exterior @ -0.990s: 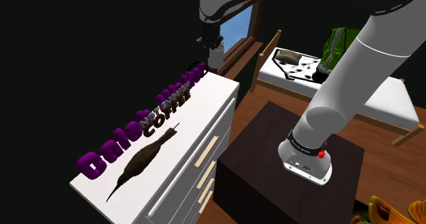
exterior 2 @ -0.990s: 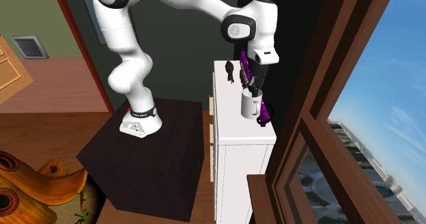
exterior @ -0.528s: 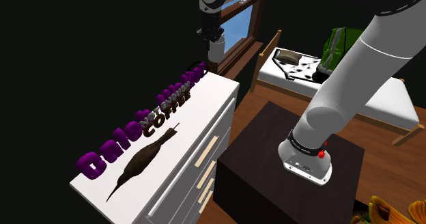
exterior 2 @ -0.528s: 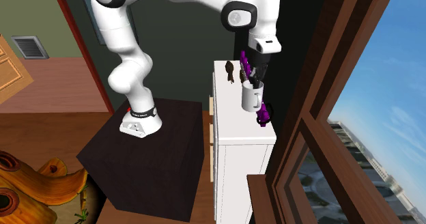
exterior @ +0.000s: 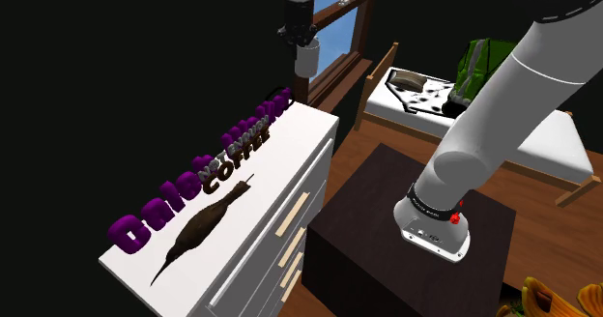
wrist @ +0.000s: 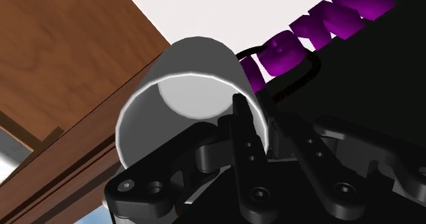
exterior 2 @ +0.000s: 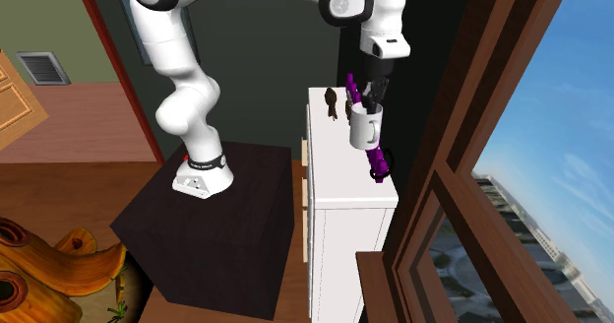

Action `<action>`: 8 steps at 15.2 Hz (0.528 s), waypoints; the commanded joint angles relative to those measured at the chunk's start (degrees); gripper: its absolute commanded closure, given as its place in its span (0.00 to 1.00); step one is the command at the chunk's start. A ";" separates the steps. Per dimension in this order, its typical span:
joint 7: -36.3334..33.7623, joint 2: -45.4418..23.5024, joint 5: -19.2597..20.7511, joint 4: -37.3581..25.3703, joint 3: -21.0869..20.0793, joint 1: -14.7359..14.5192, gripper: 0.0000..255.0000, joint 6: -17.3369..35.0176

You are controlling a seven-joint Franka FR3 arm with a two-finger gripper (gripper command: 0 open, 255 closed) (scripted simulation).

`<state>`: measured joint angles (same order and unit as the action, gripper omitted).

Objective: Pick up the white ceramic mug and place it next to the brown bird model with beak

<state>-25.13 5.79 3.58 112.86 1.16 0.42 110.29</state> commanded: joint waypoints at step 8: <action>-10.13 7.11 -0.72 6.98 -5.97 -4.50 1.00 -0.74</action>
<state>-33.89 12.03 3.02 118.94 -4.03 -3.52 109.61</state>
